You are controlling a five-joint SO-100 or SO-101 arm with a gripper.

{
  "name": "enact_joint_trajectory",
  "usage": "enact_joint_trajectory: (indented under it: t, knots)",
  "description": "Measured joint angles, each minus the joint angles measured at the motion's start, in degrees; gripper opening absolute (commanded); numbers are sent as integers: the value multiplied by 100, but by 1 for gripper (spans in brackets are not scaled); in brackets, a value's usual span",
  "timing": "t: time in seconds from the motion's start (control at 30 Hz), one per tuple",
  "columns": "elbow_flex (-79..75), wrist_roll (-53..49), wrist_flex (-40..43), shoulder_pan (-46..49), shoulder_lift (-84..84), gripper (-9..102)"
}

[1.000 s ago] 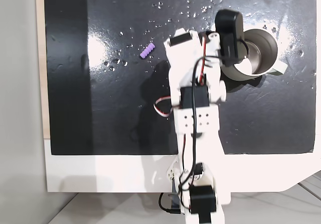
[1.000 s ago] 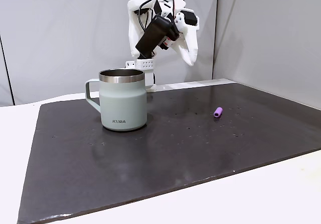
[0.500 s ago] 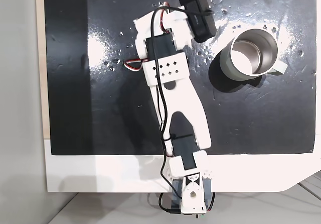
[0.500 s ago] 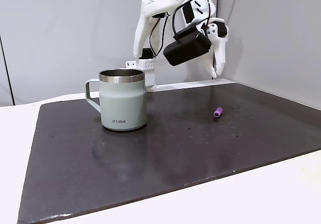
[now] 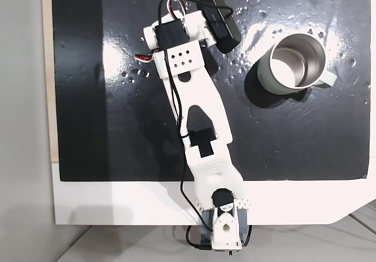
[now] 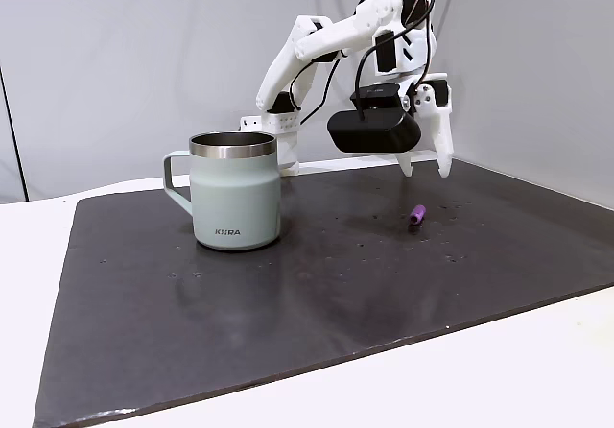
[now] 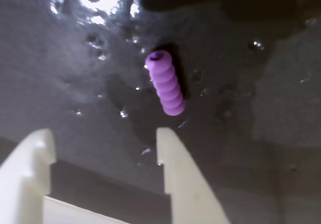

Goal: Grasp a pengrip and put it in the cup.

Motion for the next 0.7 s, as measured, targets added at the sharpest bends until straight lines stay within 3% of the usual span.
enact_joint_trajectory:
  t: [0.7]
  knots:
    - [-765, -316, 519, -237, -1512, 20]
